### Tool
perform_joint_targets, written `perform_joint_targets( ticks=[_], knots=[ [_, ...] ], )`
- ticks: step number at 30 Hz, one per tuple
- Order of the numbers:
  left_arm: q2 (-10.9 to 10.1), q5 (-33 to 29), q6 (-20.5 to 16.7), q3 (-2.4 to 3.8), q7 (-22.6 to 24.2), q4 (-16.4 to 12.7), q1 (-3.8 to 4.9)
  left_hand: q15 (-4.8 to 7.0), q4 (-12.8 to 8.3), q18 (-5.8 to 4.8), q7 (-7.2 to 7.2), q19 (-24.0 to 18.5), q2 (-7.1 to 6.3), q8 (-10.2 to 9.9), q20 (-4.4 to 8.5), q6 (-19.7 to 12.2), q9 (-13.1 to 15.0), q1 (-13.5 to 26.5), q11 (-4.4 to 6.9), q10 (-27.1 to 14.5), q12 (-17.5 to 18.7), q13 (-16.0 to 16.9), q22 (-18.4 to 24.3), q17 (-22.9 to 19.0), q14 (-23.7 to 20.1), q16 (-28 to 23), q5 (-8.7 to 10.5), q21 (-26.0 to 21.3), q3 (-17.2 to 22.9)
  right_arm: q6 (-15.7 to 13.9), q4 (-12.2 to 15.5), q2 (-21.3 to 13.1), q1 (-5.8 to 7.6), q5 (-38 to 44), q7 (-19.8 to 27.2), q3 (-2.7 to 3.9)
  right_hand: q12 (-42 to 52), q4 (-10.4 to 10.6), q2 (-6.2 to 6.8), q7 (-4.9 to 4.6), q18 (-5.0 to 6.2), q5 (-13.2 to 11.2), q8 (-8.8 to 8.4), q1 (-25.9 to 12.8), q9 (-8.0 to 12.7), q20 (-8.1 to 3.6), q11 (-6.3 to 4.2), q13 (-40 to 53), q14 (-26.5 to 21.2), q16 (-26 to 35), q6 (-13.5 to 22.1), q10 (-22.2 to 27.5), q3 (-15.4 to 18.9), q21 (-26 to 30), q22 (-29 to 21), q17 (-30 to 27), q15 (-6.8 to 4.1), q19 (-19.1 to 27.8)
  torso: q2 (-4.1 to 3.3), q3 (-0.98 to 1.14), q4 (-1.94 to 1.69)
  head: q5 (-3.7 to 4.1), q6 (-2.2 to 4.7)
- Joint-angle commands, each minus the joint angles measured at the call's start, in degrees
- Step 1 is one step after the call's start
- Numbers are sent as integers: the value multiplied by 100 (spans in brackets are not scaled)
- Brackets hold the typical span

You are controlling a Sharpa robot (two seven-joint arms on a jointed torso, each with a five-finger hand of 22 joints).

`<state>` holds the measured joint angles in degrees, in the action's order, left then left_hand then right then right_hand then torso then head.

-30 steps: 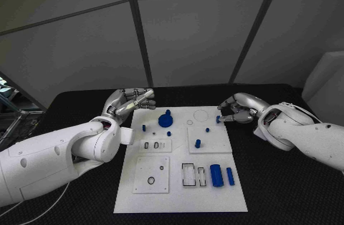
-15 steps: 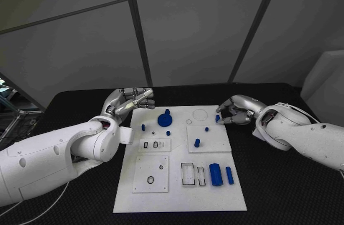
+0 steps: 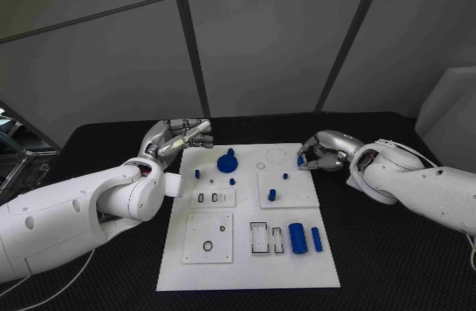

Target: Assemble the parts on the task board

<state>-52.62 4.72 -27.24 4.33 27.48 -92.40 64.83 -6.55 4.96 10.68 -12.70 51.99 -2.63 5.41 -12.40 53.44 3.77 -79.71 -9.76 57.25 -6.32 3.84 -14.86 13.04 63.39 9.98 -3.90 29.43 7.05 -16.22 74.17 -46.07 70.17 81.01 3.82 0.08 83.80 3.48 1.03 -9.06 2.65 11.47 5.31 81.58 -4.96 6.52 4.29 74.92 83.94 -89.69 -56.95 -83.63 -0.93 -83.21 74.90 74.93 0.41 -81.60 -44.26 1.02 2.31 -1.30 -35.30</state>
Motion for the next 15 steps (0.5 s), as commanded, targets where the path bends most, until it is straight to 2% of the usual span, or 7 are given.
perform_joint_targets(
  ticks=[1, 15],
  knots=[
    [7, 30, 55, 5, 0, -4, 7, -21, -39, -47, -44, -29, 51, -19, -6, 14, 0, -14, -25, 16, 30, 2, -6, 6, 0, -34, 18, 33, -7, 90, -6, 19, 9, 151, -31, 2, 35, -4, -67, 4, 9, -30, 43, 1, -8, -1, -7, 883, 606, -31, -55, -147, -49, -41, 253, 1507, -19, -57, 7, 6, 4, -4, -13],
    [-2, 30, 58, 4, -7, 0, 7, -21, -39, -47, -44, -29, 51, -19, -6, 14, 0, -14, -25, 16, 30, 2, -6, 6, 0, -34, 18, 33, -7, 159, -60, 83, 8, 259, -146, 2, 81, 4, -134, 62, -2, 3, 92, 2, -23, -30, -55, 933, 606, -31, -237, -190, -138, -71, 313, 1507, -57, -94, 4, 3, 3, 3, -34]
  ],
)
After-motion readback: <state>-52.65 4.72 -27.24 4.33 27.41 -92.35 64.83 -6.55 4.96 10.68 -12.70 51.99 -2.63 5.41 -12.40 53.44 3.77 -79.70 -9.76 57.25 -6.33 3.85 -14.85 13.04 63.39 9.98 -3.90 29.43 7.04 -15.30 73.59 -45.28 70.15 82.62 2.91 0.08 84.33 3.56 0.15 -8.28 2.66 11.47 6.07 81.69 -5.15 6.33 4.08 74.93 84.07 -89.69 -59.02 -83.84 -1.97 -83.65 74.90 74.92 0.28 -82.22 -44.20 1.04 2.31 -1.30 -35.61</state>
